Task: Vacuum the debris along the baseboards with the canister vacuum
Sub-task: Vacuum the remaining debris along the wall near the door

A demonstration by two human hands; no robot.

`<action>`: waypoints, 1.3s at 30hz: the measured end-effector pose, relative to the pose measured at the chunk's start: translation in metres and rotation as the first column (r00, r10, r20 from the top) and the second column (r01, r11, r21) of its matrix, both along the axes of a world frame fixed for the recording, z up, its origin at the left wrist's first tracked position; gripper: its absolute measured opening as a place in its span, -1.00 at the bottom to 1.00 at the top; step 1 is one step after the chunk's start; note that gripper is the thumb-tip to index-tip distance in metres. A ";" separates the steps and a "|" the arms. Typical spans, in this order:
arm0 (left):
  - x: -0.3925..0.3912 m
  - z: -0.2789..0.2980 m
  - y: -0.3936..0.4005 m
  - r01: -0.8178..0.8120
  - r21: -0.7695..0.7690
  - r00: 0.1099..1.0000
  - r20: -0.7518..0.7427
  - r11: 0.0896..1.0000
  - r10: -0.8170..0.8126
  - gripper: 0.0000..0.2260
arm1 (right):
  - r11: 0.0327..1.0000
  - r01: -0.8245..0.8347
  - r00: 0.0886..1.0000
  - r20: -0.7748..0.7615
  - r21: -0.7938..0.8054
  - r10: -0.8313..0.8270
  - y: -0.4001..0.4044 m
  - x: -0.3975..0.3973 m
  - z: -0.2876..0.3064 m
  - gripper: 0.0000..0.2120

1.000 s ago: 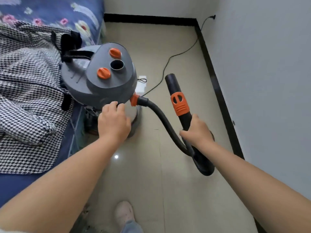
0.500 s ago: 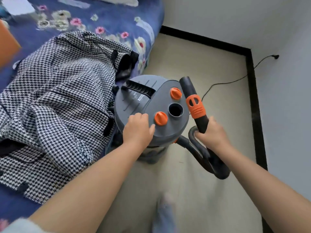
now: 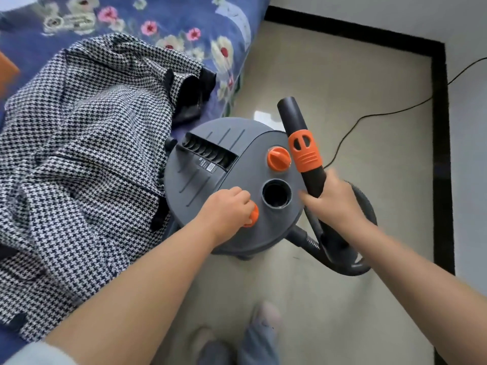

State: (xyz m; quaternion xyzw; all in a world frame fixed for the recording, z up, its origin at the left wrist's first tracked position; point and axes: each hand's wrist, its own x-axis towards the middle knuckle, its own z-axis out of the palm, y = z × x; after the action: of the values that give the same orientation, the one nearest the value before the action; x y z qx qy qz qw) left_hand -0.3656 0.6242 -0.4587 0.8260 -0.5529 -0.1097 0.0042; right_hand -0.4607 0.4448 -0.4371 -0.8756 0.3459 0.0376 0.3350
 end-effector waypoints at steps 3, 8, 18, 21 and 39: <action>-0.001 -0.007 0.010 -0.092 -0.132 0.995 -0.039 0.987 0.087 -0.75 | 1.000 0.005 1.000 -0.007 -0.017 -0.005 -0.010 0.010 -0.006 -0.73; 0.002 -0.010 0.007 -0.629 -0.213 0.776 -0.227 0.748 0.588 -0.40 | 0.997 0.049 0.997 0.057 -0.062 -0.045 -0.034 0.043 -0.016 -0.75; 0.014 -0.022 -0.035 -0.769 0.018 0.636 -0.082 0.639 0.768 -0.32 | 0.858 -0.159 0.987 0.049 0.488 0.155 -0.072 0.122 -0.021 -0.79; 0.016 -0.023 -0.038 -0.757 -0.009 0.651 -0.095 0.653 0.753 -0.33 | 0.815 -0.177 0.982 0.048 0.551 0.181 -0.077 0.126 -0.032 -0.81; -0.078 -0.016 0.036 -0.336 0.004 0.934 -0.124 0.942 0.334 -0.28 | 0.926 0.166 0.970 0.112 0.338 -0.215 0.009 -0.087 -0.035 -0.86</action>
State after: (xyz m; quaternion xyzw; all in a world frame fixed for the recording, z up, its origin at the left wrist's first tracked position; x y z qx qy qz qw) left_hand -0.4441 0.6599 -0.4744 0.8998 -0.4036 -0.1532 0.0638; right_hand -0.5473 0.4538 -0.4722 -0.7706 0.3927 -0.0032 0.5019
